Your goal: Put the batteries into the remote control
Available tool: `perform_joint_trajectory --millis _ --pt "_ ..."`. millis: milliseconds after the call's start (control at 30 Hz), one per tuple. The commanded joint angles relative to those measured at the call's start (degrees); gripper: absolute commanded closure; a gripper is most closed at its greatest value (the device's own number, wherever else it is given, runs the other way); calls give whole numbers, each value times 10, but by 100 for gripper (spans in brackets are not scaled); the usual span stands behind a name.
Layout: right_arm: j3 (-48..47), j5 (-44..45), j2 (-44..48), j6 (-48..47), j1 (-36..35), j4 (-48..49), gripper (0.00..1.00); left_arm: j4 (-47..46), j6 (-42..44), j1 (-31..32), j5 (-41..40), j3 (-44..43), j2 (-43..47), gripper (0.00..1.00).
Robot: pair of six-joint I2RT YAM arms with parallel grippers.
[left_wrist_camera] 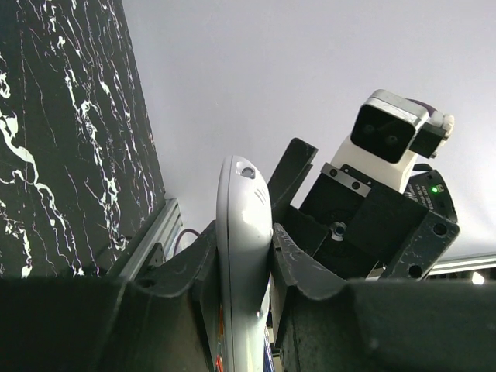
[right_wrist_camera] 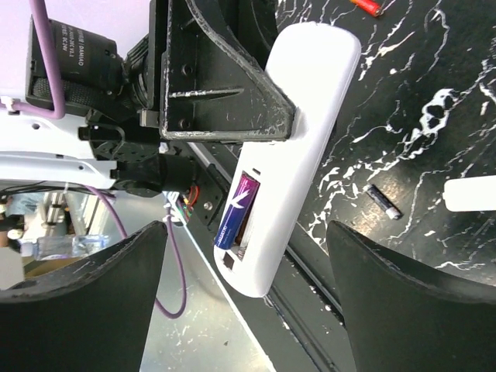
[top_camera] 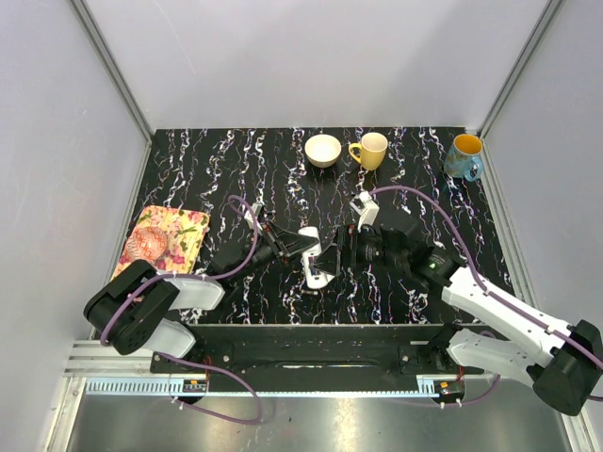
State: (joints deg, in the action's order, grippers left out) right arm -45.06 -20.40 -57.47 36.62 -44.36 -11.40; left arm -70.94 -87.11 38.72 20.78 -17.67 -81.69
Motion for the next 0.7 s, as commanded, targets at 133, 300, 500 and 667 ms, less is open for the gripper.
perform_joint_trajectory --millis 133,300,500,667 --pt "30 -75 -13 74 19 132 17 -178 -7 -1 9 -27 29 100" --pt "45 -109 -33 104 22 175 28 -178 -7 -1 10 -32 30 100" --pt "59 -138 -48 129 25 210 31 -184 -7 -1 8 -30 32 100" --pt "66 -149 -55 138 26 219 37 -185 -7 -1 6 -27 36 100"
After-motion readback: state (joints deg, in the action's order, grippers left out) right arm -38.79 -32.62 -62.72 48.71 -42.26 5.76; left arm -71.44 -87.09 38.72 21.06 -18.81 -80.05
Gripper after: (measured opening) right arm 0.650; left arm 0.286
